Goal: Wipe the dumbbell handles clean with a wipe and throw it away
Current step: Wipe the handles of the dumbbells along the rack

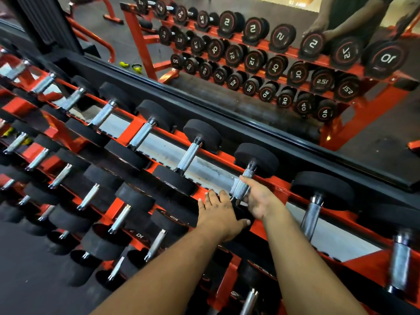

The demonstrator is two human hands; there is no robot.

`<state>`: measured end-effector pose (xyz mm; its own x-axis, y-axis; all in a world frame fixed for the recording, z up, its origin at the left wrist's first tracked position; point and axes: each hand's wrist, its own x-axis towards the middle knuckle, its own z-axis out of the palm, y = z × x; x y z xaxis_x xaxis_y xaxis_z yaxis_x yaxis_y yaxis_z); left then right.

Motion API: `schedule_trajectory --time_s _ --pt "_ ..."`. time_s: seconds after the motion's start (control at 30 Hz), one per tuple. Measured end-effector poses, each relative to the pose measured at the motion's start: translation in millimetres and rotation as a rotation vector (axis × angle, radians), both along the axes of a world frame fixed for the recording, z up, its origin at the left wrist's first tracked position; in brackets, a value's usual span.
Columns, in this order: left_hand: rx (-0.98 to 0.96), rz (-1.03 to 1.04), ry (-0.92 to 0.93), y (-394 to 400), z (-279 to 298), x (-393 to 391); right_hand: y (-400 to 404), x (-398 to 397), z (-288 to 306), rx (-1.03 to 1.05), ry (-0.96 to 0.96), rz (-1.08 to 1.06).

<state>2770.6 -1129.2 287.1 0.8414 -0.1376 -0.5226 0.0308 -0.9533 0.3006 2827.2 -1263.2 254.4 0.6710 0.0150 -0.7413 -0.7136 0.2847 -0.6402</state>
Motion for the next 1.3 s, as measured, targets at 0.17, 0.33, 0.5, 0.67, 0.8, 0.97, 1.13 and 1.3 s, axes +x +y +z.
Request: schedule_trajectory --time_s 0.17,0.33,0.5,0.67,0.8,0.97,1.13,1.3 --pt "-0.014 0.006 -0.012 -1 -3 -1 -20 -13 -5 0.024 -0.03 0.055" --pt "-0.005 0.003 -0.005 -1 -1 0 -1 -10 2 -0.067 0.017 0.128" --pt "-0.025 0.0 -0.009 1 -4 0 -22 -26 -8 -0.136 0.028 0.062" --pt "-0.035 -0.004 -0.016 2 -2 0 -31 -28 8 -0.372 -0.183 -0.1" --pt "-0.049 0.001 -0.021 1 -2 0 -32 -6 19 -1.283 -0.827 0.246" --pt "-0.044 -0.001 -0.02 1 -3 0 -41 17 7 -1.86 -1.207 1.217" --pt "-0.026 -0.016 -0.028 0 -7 1 -40 12 13 -1.991 -1.142 1.526" --pt "-0.041 0.001 -0.043 0 -9 1 -8 4 16 -2.006 -0.958 1.451"
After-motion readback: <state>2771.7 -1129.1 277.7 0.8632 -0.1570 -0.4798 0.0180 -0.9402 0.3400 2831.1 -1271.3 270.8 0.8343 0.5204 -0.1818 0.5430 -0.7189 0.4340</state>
